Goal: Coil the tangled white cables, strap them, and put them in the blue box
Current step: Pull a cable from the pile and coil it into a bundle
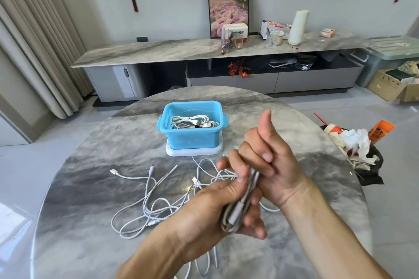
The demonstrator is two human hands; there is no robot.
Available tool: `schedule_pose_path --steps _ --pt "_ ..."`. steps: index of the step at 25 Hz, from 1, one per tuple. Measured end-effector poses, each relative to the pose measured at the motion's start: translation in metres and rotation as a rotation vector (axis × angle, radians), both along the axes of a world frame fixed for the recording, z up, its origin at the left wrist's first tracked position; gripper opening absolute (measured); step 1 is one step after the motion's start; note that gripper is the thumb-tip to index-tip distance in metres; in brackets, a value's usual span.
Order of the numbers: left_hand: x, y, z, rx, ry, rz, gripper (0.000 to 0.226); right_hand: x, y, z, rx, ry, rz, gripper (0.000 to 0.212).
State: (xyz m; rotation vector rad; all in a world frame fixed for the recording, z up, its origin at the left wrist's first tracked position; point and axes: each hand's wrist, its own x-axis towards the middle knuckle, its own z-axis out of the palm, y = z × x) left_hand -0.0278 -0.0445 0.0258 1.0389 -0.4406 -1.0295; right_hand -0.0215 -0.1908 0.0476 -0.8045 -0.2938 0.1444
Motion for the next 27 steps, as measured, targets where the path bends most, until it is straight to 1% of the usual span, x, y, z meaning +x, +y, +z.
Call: schedule_pose_path --steps 1,3,5,7,9,12,14,16,19,21,23,24,26,27 --pt "-0.004 -0.001 0.002 -0.018 0.038 0.004 0.035 0.0 0.001 0.002 -0.009 0.009 -0.008 0.06" --pt "-0.008 -0.006 0.001 0.025 0.036 0.091 0.033 0.001 0.005 0.004 -0.033 0.108 -0.08 0.06" --pt "-0.006 -0.01 -0.001 0.106 -0.025 0.203 0.037 0.004 0.007 0.006 -0.041 0.243 -0.164 0.054" --pt "-0.003 -0.012 -0.003 0.17 -0.1 0.28 0.038 0.008 0.009 0.007 -0.019 0.353 -0.247 0.043" --pt "-0.004 -0.013 -0.006 0.221 -0.177 0.3 0.037 0.009 0.009 0.006 0.056 0.433 -0.316 0.043" --pt "-0.003 -0.014 -0.007 0.228 -0.286 0.304 0.041 0.01 0.007 0.006 0.071 0.427 -0.383 0.052" --pt "-0.002 -0.013 -0.007 0.234 -0.377 0.334 0.041 0.009 0.009 0.009 0.063 0.393 -0.369 0.054" --pt "-0.001 -0.012 -0.008 0.238 -0.415 0.346 0.038 0.008 0.012 0.011 0.043 0.364 -0.368 0.057" --pt "-0.003 -0.013 -0.01 0.203 -0.398 0.327 0.037 0.007 0.011 0.01 -0.044 0.354 -0.438 0.062" --pt "-0.004 -0.014 -0.009 0.202 -0.312 0.32 0.035 0.008 0.009 0.009 -0.104 0.343 -0.456 0.059" --pt "-0.003 -0.014 -0.005 0.208 -0.187 0.37 0.034 0.006 0.013 0.004 -0.179 0.277 -0.389 0.048" --pt "0.0 -0.012 -0.002 0.202 -0.147 0.434 0.033 0.004 0.02 -0.002 -0.236 0.235 -0.315 0.043" --pt "0.011 -0.001 0.01 0.163 -0.12 0.624 0.031 -0.003 0.04 -0.014 -0.355 0.175 -0.108 0.046" --pt "0.019 0.007 0.017 0.114 -0.095 0.7 0.032 -0.006 0.05 -0.018 -0.407 0.151 -0.005 0.041"
